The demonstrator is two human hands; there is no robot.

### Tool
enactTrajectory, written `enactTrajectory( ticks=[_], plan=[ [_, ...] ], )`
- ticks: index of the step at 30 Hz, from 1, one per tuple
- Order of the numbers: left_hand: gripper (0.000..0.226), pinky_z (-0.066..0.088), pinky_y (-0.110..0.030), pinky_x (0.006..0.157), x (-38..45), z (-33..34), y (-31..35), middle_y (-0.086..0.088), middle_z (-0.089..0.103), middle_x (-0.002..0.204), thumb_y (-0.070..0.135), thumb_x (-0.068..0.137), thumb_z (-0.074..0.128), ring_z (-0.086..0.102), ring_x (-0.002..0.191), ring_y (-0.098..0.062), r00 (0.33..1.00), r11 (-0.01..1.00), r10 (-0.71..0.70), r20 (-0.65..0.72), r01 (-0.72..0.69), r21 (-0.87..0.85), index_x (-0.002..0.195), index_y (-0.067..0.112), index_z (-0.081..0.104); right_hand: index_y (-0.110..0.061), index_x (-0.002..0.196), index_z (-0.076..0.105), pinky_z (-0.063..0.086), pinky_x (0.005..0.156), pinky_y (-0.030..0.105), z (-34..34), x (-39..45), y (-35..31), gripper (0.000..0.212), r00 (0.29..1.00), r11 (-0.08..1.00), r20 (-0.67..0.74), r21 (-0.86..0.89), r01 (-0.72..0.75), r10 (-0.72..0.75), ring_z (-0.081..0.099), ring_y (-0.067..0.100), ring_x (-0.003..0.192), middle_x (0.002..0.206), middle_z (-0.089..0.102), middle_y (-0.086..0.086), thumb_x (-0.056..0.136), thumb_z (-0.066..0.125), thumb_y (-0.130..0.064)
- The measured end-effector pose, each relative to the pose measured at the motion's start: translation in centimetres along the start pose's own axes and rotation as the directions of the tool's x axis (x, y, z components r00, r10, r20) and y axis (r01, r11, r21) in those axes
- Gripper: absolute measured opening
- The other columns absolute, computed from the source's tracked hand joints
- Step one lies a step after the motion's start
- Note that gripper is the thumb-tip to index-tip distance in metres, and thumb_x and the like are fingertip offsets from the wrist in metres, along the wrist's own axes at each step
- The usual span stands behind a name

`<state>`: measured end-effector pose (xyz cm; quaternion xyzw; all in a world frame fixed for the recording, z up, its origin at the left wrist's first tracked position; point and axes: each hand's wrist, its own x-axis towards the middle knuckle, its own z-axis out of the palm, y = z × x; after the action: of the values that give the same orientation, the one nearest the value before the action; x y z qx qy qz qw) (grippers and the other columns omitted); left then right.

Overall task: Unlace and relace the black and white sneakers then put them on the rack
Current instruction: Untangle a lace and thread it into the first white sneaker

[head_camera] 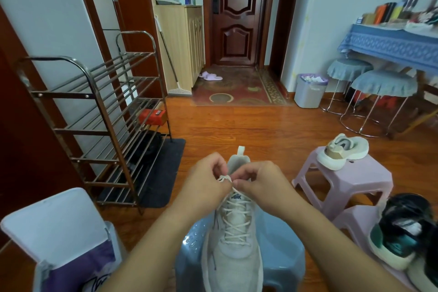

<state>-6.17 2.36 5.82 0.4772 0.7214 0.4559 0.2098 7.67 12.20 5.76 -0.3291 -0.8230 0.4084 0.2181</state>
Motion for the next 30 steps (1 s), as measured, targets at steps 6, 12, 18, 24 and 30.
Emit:
enactTrajectory(
  ticks=[6,12,18,24,30],
  plan=[
    [0.018,0.043,-0.029,0.057,-0.4,1.6,-1.3,0.013,0.056,0.081,0.026,0.091,0.068,0.051,0.069,-0.005,0.926,0.897,0.313,-0.210,-0.216,0.385,0.085,0.028,0.051,-0.012,0.098,0.075,0.043,0.055,0.016,-0.5,0.1,0.4,0.009,0.995,0.938,0.040,0.330,-0.104,0.097,0.059,-0.001,0.057,0.075,0.075,0.002,0.093,0.068,-0.008],
    [0.036,0.042,-0.034,0.050,-0.2,0.2,-1.8,0.011,0.048,0.064,0.039,0.092,0.068,0.046,0.058,-0.010,0.905,0.763,0.415,-0.092,-0.291,0.576,0.071,0.026,0.041,-0.019,0.089,0.081,0.047,0.066,0.014,-0.8,1.0,1.2,0.009,0.974,0.974,-0.017,-0.028,0.226,-0.226,0.064,0.000,0.069,0.078,0.074,-0.012,0.090,0.073,-0.015],
    [0.036,0.040,-0.038,0.057,-0.8,-1.7,-4.0,0.008,0.045,0.056,0.037,0.095,0.068,0.038,0.054,-0.008,0.993,0.973,0.051,0.105,-0.073,0.218,0.070,0.021,0.048,-0.023,0.087,0.072,0.051,0.061,0.033,-2.8,2.0,4.5,0.011,0.890,0.660,0.111,-0.632,0.407,-0.442,0.064,0.014,0.073,0.080,0.064,-0.011,0.093,0.067,-0.016],
    [0.026,0.055,-0.039,0.066,-2.1,0.5,-3.2,0.003,0.058,0.084,0.049,0.090,0.069,0.054,0.065,-0.008,0.968,0.967,-0.239,0.078,0.245,-0.073,0.096,0.029,0.052,-0.038,0.143,0.040,0.061,0.061,0.033,-1.6,-1.2,2.8,0.064,0.970,0.967,0.013,0.075,-0.243,0.243,0.066,0.014,0.082,0.108,0.052,-0.008,0.088,0.073,-0.040],
    [0.022,0.053,-0.037,0.071,-2.0,2.6,-2.1,0.011,0.061,0.089,0.036,0.087,0.064,0.061,0.077,-0.009,0.975,0.966,-0.205,-0.089,0.216,0.141,0.098,0.032,0.047,-0.026,0.145,0.043,0.061,0.062,0.032,1.5,-2.2,1.4,0.059,0.956,0.951,0.050,0.098,-0.294,0.290,0.067,0.014,0.070,0.096,0.061,-0.002,0.089,0.061,-0.016]
  ],
)
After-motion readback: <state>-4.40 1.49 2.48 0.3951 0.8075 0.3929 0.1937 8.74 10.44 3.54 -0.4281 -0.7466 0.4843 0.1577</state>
